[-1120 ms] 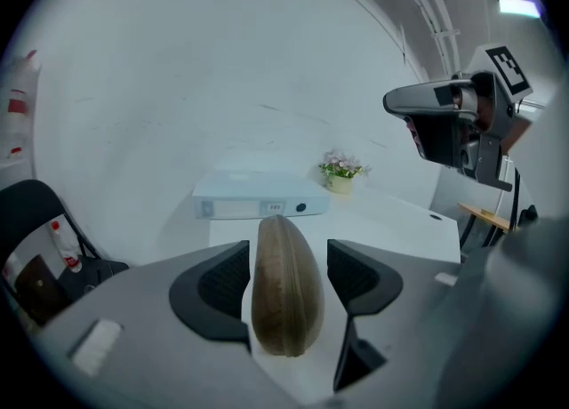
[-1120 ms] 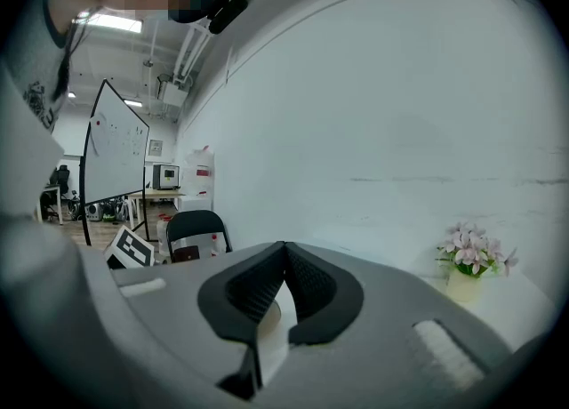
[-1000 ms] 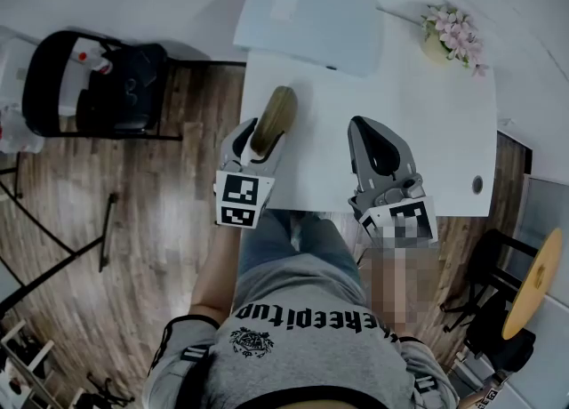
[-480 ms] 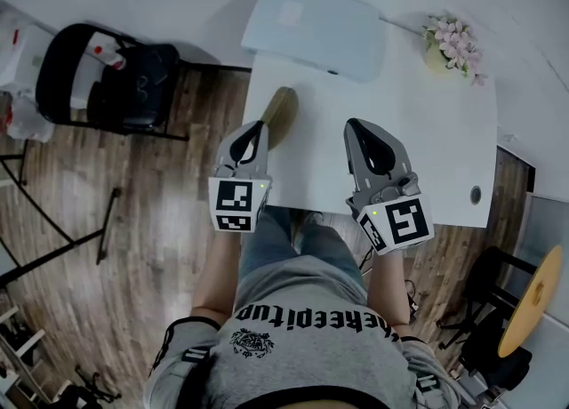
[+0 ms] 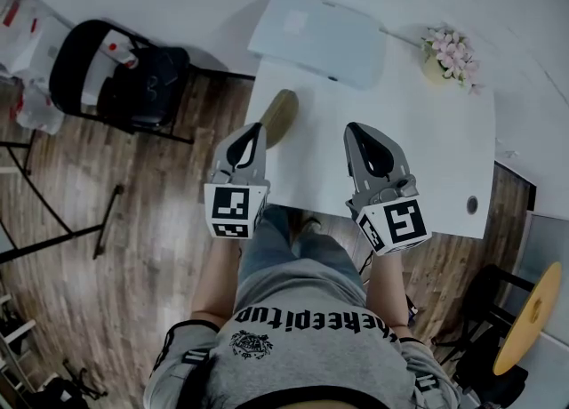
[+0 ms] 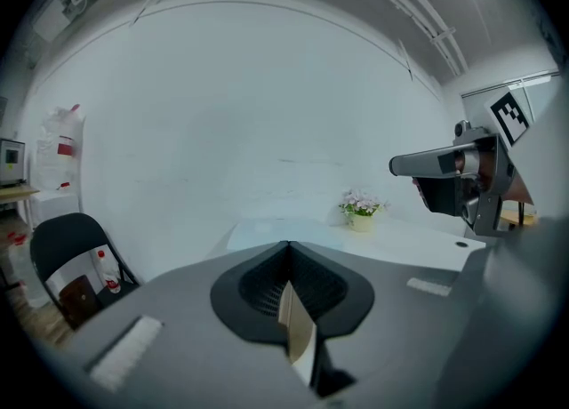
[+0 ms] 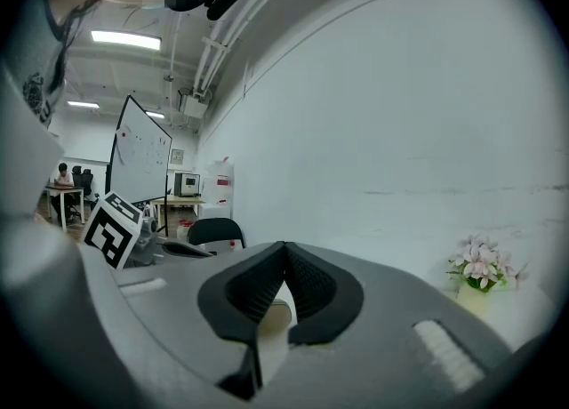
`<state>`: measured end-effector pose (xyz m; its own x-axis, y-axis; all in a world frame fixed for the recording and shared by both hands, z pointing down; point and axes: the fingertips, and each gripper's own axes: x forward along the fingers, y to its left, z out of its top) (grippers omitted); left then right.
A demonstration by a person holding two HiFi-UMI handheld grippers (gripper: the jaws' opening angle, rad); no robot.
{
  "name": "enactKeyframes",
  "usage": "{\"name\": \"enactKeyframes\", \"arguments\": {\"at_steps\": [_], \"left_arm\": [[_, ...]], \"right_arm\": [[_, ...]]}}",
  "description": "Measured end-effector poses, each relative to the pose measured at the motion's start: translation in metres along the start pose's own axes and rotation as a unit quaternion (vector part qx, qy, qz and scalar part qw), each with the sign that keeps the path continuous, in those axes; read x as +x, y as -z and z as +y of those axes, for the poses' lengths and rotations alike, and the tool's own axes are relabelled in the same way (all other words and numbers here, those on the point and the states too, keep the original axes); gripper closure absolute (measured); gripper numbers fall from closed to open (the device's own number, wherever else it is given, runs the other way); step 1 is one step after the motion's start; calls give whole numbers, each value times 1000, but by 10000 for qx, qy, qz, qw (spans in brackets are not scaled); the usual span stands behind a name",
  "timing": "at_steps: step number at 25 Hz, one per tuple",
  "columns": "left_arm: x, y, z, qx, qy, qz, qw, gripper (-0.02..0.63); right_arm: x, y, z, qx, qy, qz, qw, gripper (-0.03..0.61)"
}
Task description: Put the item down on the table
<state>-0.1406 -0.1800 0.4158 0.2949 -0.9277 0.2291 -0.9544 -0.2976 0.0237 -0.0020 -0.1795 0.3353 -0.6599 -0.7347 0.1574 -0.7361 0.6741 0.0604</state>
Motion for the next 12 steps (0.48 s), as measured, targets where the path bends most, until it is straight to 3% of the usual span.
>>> {"name": "enactKeyframes", "arguments": {"at_steps": [12], "left_arm": [[-31,-34,-13,17,-309,-368,9988,597]], "right_arm": [[-19,-7,1,-27,-196,-196,9996,578]]}}
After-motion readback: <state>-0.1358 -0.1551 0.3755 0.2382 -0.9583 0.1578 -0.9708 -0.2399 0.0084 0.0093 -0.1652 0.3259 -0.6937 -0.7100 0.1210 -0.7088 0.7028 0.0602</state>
